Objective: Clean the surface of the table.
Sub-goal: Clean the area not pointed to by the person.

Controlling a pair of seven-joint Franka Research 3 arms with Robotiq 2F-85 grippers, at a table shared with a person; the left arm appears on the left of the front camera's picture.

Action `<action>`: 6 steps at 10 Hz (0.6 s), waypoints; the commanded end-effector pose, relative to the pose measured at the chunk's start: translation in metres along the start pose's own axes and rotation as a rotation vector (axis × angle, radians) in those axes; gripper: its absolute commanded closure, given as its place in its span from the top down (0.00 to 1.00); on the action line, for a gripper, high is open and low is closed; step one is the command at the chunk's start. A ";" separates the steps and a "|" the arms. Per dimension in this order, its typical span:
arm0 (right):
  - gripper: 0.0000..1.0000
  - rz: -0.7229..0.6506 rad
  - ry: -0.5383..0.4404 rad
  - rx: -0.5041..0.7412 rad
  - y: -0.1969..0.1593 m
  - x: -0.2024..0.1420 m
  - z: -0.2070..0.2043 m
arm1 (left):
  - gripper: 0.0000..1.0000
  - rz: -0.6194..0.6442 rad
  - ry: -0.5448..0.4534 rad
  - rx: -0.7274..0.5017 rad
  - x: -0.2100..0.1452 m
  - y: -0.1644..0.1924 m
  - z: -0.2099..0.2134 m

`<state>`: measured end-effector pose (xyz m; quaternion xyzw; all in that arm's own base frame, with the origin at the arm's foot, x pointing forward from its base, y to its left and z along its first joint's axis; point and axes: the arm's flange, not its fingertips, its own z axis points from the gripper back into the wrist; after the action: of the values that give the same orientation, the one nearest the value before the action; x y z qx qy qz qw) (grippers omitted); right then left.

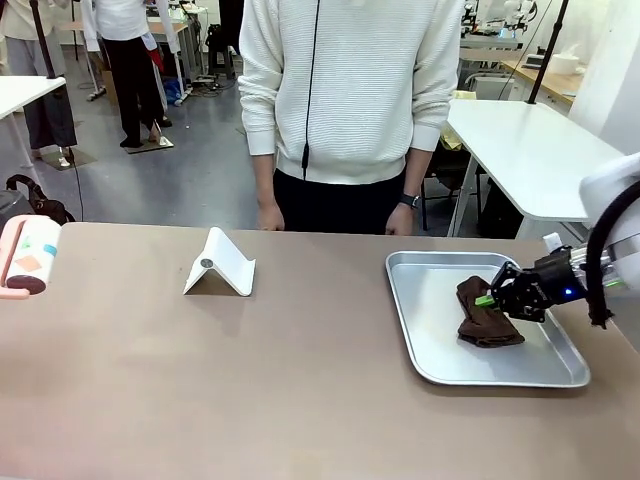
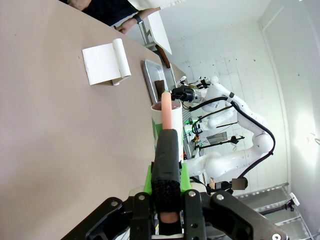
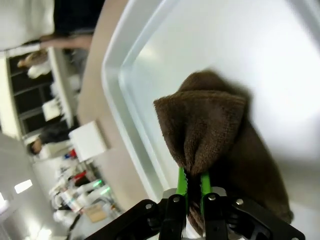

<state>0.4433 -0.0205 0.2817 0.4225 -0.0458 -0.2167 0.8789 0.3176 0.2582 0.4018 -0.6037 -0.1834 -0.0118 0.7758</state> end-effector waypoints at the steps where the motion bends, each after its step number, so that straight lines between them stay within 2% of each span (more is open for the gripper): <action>1: 0.11 -0.018 0.109 0.202 0.001 0.000 0.010 | 0.21 -0.006 -0.010 -0.004 -0.002 -0.004 -0.001; 4: 0.11 -0.016 0.282 0.439 0.010 -0.013 0.031 | 0.21 -0.006 -0.010 -0.004 -0.002 -0.004 -0.001; 6: 0.11 0.027 0.358 0.538 0.016 -0.029 0.065 | 0.21 -0.006 -0.010 -0.004 -0.002 -0.004 -0.001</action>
<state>0.4142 -0.0318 0.3256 0.6491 0.0488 -0.1299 0.7479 0.3176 0.2583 0.4019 -0.6036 -0.1835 -0.0118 0.7758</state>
